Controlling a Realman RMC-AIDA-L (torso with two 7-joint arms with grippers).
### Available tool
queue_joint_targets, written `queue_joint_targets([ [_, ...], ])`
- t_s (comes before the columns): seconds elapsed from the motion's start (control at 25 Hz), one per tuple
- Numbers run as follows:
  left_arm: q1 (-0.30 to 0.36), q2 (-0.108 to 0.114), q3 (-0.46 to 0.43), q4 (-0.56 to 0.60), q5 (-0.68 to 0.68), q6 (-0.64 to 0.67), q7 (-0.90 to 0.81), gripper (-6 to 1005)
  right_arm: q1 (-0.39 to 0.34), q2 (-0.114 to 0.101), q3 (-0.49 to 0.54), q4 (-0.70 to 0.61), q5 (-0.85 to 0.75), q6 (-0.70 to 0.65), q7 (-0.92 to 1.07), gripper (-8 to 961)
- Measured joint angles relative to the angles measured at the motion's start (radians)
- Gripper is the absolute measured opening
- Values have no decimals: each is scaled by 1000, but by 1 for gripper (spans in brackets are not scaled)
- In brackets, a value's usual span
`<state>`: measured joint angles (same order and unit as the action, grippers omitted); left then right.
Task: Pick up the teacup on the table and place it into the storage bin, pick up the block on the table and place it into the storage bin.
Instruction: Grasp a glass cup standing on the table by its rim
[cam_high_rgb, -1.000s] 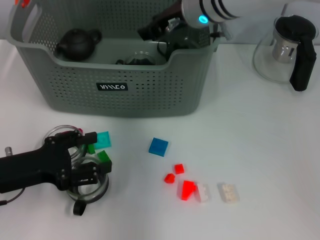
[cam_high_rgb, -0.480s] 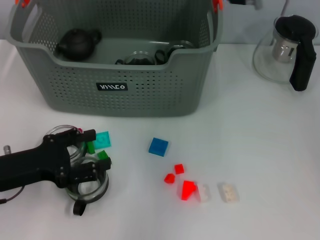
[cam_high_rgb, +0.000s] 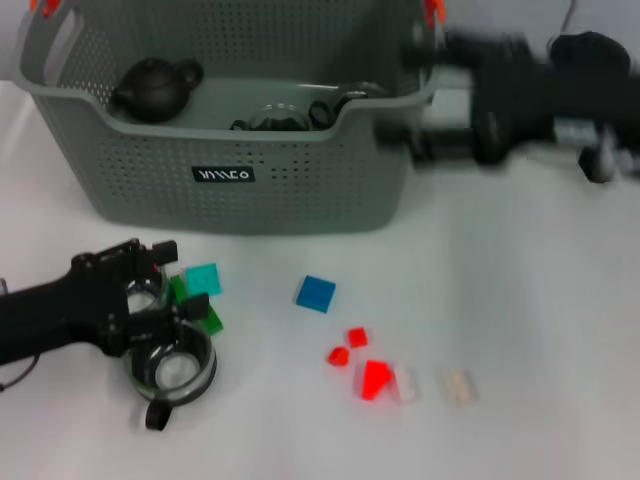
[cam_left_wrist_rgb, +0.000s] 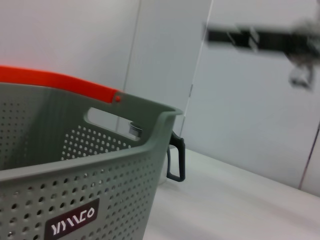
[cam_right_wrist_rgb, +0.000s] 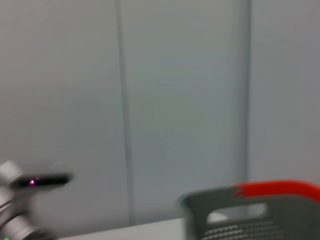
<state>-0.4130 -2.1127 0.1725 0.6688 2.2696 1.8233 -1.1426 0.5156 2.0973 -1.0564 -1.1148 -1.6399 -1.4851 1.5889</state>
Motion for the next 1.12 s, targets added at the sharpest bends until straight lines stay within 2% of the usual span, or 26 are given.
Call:
queue_joint_targets([
  [0.08, -7, 1, 0, 0, 0, 0, -10, 873, -68, 1, -1, 61, 34, -52, -107, 927],
  [0.2, -14, 2, -1, 0, -1, 1, -14, 873, -123, 0, 7, 186, 57, -101, -240, 927],
  [0.36, -16, 7, 5, 5, 1, 12, -31, 873, -141, -2, 20, 332, 54, -121, -360, 928],
  [0.52, -10, 13, 21, 72, 14, 38, -133, 873, -142, -5, 22, 381, 53, -118, -403, 928],
  [0.76, -7, 8, 70, 327, 41, 107, -412, 872, -129, -4, 22, 388, 28, -109, -398, 928],
  [0.8, -7, 5, 96, 414, 58, 108, -489, 872, -126, -3, 22, 393, 22, -104, -398, 928],
  [0.88, -9, 2, 129, 504, 81, 108, -573, 872, -118, -2, 22, 403, 18, -95, -398, 927],
  [0.96, -22, 1, 190, 630, 126, 94, -728, 872, -110, -2, 22, 411, 18, -92, -397, 927],
  [1.12, -89, 11, 308, 751, 258, 80, -957, 873, -94, -3, 22, 417, 18, -86, -390, 927],
])
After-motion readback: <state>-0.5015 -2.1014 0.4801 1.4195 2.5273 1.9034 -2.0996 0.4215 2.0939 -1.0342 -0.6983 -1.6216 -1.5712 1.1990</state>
